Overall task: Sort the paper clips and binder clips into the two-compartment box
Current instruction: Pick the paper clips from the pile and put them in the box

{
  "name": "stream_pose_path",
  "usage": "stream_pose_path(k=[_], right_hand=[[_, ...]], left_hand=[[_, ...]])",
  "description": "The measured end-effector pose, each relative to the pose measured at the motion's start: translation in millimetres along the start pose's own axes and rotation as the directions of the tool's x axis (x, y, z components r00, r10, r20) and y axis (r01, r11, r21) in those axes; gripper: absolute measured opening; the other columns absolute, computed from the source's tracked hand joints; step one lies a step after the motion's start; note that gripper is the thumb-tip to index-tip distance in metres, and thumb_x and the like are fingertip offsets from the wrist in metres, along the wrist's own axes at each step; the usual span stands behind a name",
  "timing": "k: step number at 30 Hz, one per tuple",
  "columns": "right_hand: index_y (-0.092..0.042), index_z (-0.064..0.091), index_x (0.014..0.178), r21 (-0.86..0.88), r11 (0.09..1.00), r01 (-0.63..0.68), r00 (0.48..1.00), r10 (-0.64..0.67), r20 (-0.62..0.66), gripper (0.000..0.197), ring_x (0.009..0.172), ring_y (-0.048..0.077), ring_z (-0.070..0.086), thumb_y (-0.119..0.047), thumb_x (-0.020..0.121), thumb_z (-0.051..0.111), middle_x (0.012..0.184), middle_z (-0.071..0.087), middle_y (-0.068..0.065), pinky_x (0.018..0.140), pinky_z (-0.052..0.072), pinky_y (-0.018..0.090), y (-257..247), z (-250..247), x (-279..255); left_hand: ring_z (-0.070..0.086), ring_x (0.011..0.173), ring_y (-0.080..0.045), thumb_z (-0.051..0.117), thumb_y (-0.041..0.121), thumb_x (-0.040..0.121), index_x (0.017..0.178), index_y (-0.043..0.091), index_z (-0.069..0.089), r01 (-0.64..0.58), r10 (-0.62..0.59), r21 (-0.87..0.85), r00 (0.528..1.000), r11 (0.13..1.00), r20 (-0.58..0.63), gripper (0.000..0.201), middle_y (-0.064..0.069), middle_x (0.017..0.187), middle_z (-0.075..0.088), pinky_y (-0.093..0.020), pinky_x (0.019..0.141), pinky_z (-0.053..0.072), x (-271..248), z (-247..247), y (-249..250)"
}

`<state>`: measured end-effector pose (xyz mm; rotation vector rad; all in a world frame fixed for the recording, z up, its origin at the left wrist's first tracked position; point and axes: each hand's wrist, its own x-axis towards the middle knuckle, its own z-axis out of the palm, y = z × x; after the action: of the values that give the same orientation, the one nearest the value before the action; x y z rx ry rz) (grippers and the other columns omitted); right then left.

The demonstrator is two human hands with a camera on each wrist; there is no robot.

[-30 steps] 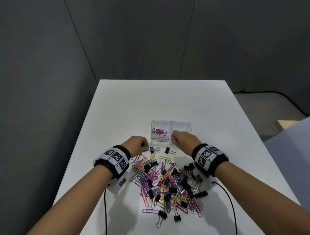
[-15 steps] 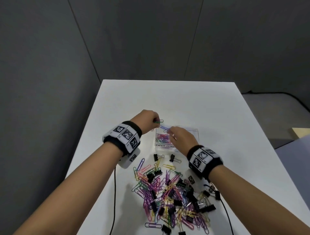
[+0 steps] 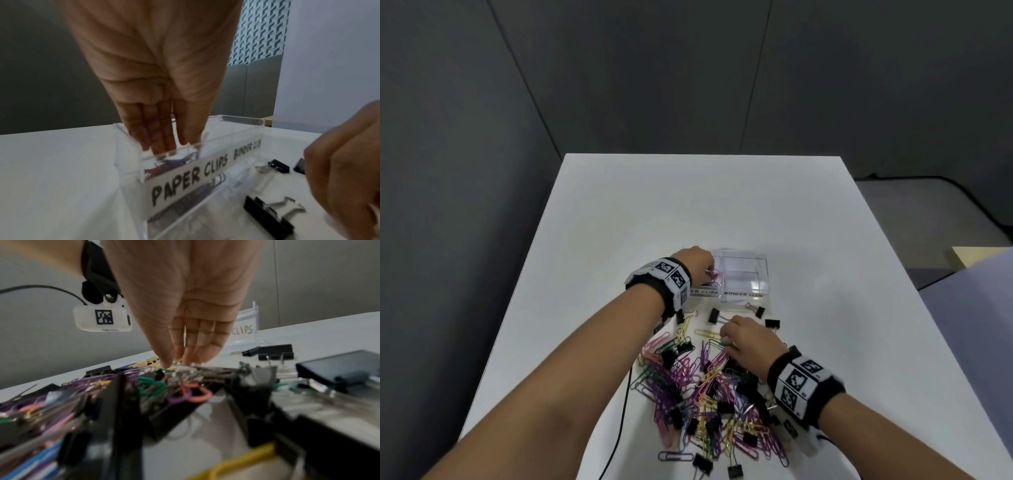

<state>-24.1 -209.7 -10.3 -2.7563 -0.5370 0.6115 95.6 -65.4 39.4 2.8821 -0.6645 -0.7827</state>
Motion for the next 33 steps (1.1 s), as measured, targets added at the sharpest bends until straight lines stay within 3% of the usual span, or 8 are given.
stream_pose_path(k=[5, 8, 11, 14, 17, 24, 29, 33], right_hand=[[-0.011, 0.055, 0.117, -0.014, 1.0, 0.018, 1.0, -0.018, -0.023, 0.025, 0.109, 0.025, 0.051, -0.018, 0.094, 0.048, 0.118, 0.054, 0.007, 0.086, 0.049, 0.036, -1, 6, -1], [-0.01, 0.058, 0.113, -0.044, 0.999, 0.017, 0.999, -0.018, -0.035, 0.024, 0.106, 0.027, 0.052, -0.017, 0.095, 0.044, 0.113, 0.057, 0.009, 0.082, 0.048, 0.038, -1, 7, 0], [-0.01, 0.059, 0.109, -0.086, 0.996, 0.037, 0.998, -0.041, -0.045, 0.022, 0.103, 0.027, 0.054, -0.013, 0.094, 0.044, 0.11, 0.058, 0.008, 0.079, 0.048, 0.038, 0, 8, -1], [-0.011, 0.056, 0.119, -0.107, 0.99, 0.091, 0.992, -0.099, -0.073, 0.027, 0.107, 0.029, 0.053, -0.012, 0.093, 0.046, 0.118, 0.057, 0.009, 0.082, 0.048, 0.039, 1, 7, -5], [-0.01, 0.056, 0.124, -0.162, 0.969, 0.189, 0.977, -0.202, -0.066, 0.034, 0.11, 0.032, 0.054, -0.009, 0.09, 0.052, 0.125, 0.057, 0.012, 0.087, 0.045, 0.042, 0, 7, -5], [-0.006, 0.061, 0.109, -0.206, 0.961, 0.184, 0.982, -0.191, -0.012, 0.022, 0.105, 0.031, 0.053, -0.014, 0.091, 0.05, 0.116, 0.059, 0.011, 0.085, 0.045, 0.041, -5, 5, 2], [-0.005, 0.052, 0.121, -0.198, 0.97, 0.144, 0.989, -0.149, -0.012, 0.029, 0.111, 0.031, 0.05, -0.01, 0.093, 0.046, 0.121, 0.054, 0.013, 0.09, 0.043, 0.039, -12, 9, 11], [-0.004, 0.055, 0.111, -0.205, 0.973, 0.108, 0.994, -0.108, 0.011, 0.022, 0.109, 0.03, 0.05, -0.007, 0.093, 0.043, 0.115, 0.055, 0.015, 0.086, 0.041, 0.037, -19, 12, 15]], left_hand=[[0.057, 0.108, -0.022, 0.044, 0.025, 0.095, 0.113, 0.017, 0.062, -0.16, 0.165, 0.039, 0.958, 0.986, -0.234, 0.027, -0.002, 0.117, 0.059, -0.034, 0.084, 0.047, -37, 17, 4], [0.054, 0.111, -0.021, 0.048, 0.027, 0.094, 0.118, 0.018, 0.058, -0.205, 0.216, 0.109, 0.972, 0.973, -0.097, 0.028, -0.002, 0.12, 0.056, -0.034, 0.085, 0.048, -59, 48, 7], [0.05, 0.115, -0.026, 0.048, 0.027, 0.094, 0.124, 0.012, 0.051, -0.112, 0.124, 0.136, 0.989, 0.984, -0.085, 0.033, -0.008, 0.128, 0.049, -0.037, 0.086, 0.048, -68, 73, 7], [0.053, 0.109, -0.028, 0.047, 0.03, 0.095, 0.119, 0.008, 0.05, 0.071, -0.068, 0.009, 0.981, 0.997, -0.179, 0.033, -0.01, 0.124, 0.051, -0.036, 0.082, 0.047, -73, 82, 4], [0.055, 0.108, -0.03, 0.048, 0.032, 0.094, 0.116, 0.005, 0.051, 0.179, -0.182, -0.036, 0.972, 0.983, -0.15, 0.035, -0.012, 0.119, 0.055, -0.036, 0.083, 0.046, -74, 89, 0], [0.058, 0.099, -0.03, 0.048, 0.013, 0.092, 0.107, 0.007, 0.054, 0.156, -0.192, -0.259, 0.974, 0.953, -0.122, 0.017, -0.013, 0.111, 0.061, -0.037, 0.084, 0.046, -65, 99, -1], [0.058, 0.104, -0.026, 0.049, 0.007, 0.09, 0.107, 0.008, 0.058, 0.125, -0.159, -0.297, 0.983, 0.947, -0.096, 0.02, -0.01, 0.113, 0.062, -0.034, 0.089, 0.046, -62, 96, 5], [0.06, 0.103, -0.025, 0.051, 0.008, 0.088, 0.103, 0.01, 0.062, 0.119, -0.155, -0.303, 0.983, 0.945, -0.098, 0.019, -0.008, 0.111, 0.065, -0.033, 0.09, 0.048, -64, 95, 7]])
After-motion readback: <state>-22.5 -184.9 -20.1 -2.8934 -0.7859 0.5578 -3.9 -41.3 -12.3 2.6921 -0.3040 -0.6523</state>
